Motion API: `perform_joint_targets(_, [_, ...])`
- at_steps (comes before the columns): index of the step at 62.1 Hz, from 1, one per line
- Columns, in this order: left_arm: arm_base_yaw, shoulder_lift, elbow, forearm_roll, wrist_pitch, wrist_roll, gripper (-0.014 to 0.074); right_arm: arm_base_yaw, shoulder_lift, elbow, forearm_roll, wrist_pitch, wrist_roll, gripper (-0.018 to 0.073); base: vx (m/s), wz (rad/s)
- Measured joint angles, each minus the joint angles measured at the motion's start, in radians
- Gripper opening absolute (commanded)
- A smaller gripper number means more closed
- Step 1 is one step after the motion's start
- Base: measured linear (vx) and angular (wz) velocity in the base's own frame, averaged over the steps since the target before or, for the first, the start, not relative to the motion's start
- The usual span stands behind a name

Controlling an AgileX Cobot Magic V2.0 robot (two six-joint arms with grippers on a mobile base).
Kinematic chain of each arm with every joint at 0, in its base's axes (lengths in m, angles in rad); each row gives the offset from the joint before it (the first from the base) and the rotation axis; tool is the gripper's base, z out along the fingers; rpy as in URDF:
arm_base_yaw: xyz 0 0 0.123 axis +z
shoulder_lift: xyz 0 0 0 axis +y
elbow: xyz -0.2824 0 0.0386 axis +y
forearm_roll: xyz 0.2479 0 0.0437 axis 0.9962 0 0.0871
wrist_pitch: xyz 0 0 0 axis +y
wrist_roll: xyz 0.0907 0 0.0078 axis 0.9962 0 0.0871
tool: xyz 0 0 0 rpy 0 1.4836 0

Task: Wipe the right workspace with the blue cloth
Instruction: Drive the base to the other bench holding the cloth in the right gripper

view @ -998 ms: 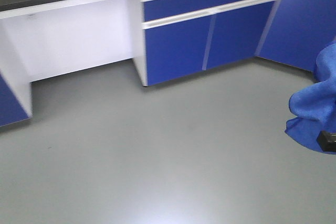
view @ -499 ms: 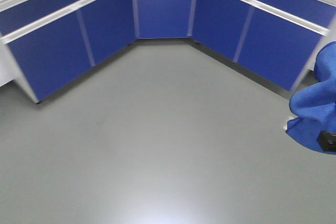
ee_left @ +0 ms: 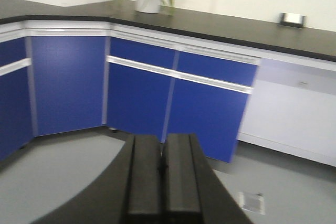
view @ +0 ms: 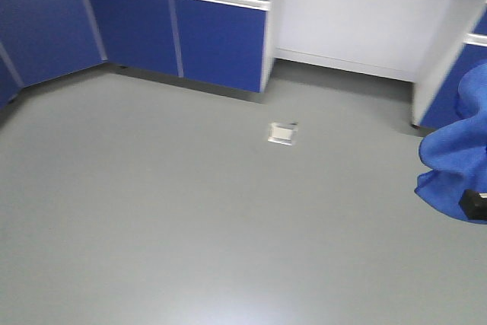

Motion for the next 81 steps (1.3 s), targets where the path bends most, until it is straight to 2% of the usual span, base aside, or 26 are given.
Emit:
perform_joint_targets(18, [0.0, 0.0, 0.0, 0.0, 0.0, 0.0, -0.0006, 0.0, 0.0, 0.0, 0.0, 0.0, 0.0, -0.0008, 0.01, -0.56])
perform_joint_targets(46, [0.0, 0.0, 0.0, 0.0, 0.0, 0.0, -0.0006, 0.0, 0.0, 0.0, 0.0, 0.0, 0.0, -0.0008, 0.12, -0.28])
perform_joint_targets(81, [0.0, 0.0, 0.0, 0.0, 0.0, 0.0, -0.0006, 0.0, 0.0, 0.0, 0.0, 0.0, 0.0, -0.0008, 0.25, -0.11])
